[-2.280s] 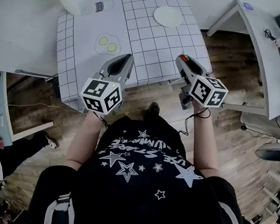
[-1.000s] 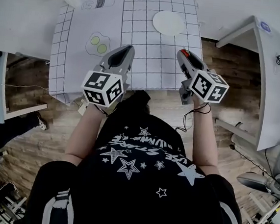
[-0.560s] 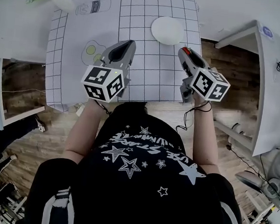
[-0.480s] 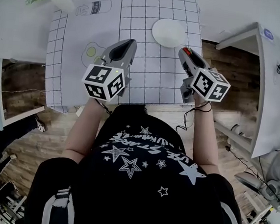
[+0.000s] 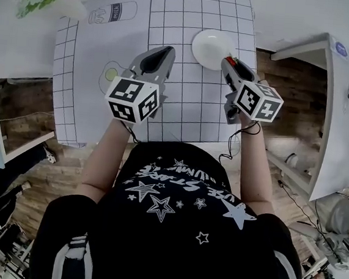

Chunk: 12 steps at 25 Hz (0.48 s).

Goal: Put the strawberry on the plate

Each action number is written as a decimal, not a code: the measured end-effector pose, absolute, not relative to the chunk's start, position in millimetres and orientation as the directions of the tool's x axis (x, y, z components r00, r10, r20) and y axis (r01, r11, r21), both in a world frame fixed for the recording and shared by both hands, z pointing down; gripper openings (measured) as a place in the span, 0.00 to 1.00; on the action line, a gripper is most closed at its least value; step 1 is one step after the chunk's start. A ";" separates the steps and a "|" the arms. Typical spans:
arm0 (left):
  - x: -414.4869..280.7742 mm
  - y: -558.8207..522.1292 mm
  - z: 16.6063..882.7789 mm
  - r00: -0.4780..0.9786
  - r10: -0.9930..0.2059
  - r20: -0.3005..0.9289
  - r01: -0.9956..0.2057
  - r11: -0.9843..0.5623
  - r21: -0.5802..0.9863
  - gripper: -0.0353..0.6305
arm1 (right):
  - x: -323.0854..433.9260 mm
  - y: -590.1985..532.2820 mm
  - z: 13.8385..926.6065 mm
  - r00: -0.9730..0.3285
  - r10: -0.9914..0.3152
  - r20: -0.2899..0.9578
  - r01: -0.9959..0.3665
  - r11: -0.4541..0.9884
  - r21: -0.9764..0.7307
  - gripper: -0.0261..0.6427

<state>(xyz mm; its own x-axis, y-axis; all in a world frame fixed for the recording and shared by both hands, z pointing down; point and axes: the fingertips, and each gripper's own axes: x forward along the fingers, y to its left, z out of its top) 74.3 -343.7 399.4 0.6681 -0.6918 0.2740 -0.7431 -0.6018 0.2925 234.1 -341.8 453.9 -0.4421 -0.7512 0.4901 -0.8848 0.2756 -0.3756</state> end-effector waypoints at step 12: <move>72.2 -365.0 433.3 0.671 -0.667 0.323 -0.740 -0.580 0.340 0.07 | 229.7 -377.0 505.6 -0.374 -0.697 0.612 -0.927 0.273 -0.255 0.27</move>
<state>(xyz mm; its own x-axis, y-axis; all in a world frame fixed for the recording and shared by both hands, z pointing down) 72.2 -365.0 433.3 0.6713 -0.6670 0.3231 -0.7401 -0.5803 0.3399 229.7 -377.0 505.6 -0.3738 -0.6970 0.6119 -0.9275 0.2734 -0.2551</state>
